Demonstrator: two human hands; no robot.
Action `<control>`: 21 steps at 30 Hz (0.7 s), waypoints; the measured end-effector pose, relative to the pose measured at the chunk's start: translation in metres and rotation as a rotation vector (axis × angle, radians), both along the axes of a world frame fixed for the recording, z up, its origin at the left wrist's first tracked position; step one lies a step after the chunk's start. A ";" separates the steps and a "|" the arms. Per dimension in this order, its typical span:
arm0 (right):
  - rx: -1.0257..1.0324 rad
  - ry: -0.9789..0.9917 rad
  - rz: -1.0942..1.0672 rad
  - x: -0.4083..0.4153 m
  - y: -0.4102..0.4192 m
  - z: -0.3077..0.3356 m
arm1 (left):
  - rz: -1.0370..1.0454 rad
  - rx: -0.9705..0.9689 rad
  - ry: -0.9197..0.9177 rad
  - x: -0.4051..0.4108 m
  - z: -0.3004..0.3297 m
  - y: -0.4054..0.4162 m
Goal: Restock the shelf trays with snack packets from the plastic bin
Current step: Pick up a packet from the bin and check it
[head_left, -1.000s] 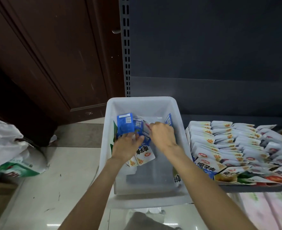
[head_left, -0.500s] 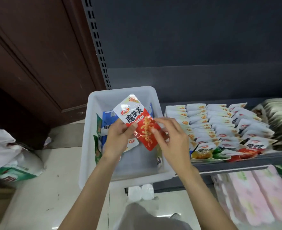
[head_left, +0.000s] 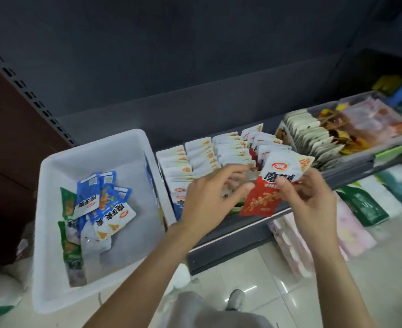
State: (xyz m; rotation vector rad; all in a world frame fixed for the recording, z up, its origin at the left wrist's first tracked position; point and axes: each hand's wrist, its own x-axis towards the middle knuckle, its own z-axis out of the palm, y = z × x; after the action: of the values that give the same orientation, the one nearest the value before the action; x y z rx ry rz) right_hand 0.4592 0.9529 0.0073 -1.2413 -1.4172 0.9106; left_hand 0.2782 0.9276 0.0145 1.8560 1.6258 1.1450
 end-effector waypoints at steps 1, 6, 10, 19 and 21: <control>-0.005 0.018 -0.067 0.019 0.005 -0.003 | 0.001 0.014 0.072 0.010 -0.004 0.011; -0.018 -0.014 -0.139 0.078 0.037 -0.024 | 0.008 -0.011 0.314 0.047 -0.024 0.059; -0.070 -0.028 -0.020 0.077 0.061 -0.044 | -0.044 -0.090 0.419 0.062 -0.036 0.086; -0.239 0.071 0.125 0.082 0.096 -0.074 | -0.060 -0.195 0.471 0.074 -0.039 0.104; -0.271 0.029 0.117 0.087 0.096 -0.073 | -0.055 -0.194 0.468 0.075 -0.039 0.104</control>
State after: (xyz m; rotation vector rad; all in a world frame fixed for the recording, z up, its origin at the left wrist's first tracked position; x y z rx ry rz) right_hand 0.5458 1.0489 -0.0662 -1.3479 -1.3874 1.2279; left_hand 0.3534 1.0318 -0.0247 2.1259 1.8332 0.5246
